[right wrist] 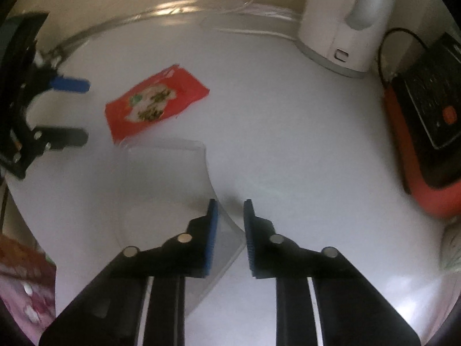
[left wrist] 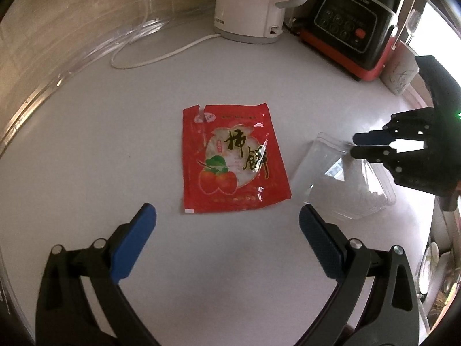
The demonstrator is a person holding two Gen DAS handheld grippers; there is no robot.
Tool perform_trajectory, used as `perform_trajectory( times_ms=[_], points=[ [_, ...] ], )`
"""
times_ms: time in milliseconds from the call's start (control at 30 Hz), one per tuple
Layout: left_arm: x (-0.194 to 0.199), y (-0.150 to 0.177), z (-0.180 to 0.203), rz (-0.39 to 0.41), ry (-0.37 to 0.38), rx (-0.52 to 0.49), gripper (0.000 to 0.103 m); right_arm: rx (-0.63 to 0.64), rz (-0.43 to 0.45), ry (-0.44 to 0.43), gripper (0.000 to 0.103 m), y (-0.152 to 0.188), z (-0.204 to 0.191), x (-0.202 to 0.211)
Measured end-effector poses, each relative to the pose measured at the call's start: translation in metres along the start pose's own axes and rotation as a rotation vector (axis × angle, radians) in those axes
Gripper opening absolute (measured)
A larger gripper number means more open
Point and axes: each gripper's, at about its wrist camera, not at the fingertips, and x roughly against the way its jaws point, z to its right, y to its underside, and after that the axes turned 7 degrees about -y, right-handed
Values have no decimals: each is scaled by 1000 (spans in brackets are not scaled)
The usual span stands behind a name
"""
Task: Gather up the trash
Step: 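Grasp the red snack bag with the left tool while the right tool grasps the clear plastic tray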
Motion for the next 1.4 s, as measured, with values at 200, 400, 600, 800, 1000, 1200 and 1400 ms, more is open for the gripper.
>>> perform_trajectory(
  times_ms=[200,400,600,800,1000,1200,1400],
  points=[
    [-13,-13,3,-36,11,55,95,-38,-26,25,5,16,-3,9],
    [-36,-36,17,-70,-59,60,95,-193,19,29,3,62,-3,32],
    [-56,-44,24,-92,-93,48,96,-289,63,31,3,96,-14,45],
    [-51,-46,27,-29,-80,35,56,-353,98,27,3,110,-23,52],
    [-44,-40,28,-24,-58,-4,10,-398,113,25,3,115,-34,54],
    [-5,-9,20,4,-12,-11,4,-459,142,5,4,124,-50,58],
    [37,38,23,31,37,-76,4,-520,165,-8,4,136,-81,63]
  ],
)
